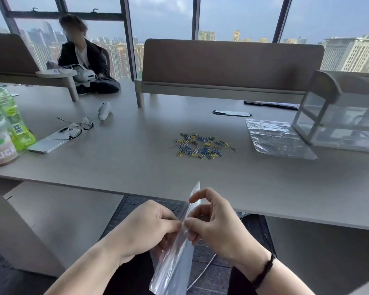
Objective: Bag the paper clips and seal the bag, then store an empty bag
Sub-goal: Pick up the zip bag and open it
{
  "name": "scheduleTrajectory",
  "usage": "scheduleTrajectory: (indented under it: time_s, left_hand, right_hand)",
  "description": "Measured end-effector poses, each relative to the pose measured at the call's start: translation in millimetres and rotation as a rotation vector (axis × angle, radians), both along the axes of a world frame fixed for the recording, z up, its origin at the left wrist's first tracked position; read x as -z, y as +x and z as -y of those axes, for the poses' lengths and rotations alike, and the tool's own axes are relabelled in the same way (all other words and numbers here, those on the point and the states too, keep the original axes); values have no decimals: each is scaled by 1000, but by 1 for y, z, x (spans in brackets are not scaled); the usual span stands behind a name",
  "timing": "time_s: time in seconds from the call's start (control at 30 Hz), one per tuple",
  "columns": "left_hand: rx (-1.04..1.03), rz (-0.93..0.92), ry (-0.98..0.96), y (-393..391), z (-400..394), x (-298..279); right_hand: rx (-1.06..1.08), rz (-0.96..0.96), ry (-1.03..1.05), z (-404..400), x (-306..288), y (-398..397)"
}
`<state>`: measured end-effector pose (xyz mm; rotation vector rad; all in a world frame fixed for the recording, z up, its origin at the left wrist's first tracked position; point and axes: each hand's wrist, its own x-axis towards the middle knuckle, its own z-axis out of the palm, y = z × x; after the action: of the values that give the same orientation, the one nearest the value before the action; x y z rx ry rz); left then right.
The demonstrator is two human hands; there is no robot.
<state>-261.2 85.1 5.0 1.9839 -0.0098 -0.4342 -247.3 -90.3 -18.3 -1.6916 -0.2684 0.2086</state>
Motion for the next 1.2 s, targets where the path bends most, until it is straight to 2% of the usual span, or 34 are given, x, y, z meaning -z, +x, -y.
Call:
scheduleTrajectory:
  time_s: [0.1,0.2,0.27,0.43,0.57,0.7,0.93,1.1,1.2]
  left_hand:
    - [-30,73,119,0,3,2]
    - [-73,243,323,1,2,4]
    - [-126,300,376,3,-3,5]
    - [-127,224,399,2,-16,-2]
    - [-62,123,408,1,-30,-9]
    - [-36,163,385,-4,-36,-16]
    - [269,297,345,-11,-25,-33]
    - [457,189,504,-10,-19,-32]
    - [529,133,470,-12,-13,-26]
  right_hand:
    - [26,2,-12,3,2,3]
    - [78,-34,29,8,7,5]
    - [110,-62,35,15,9,7]
    - [155,-10,-70,35,6,16]
    - [102,70,-295,56,-4,21]
    - [-13,141,-495,61,-15,19]
    - [-174,174,-752,53,-26,15]
    - [-180,203,-908,50,-24,18]
    - [-168,267,-965,47,-17,18]
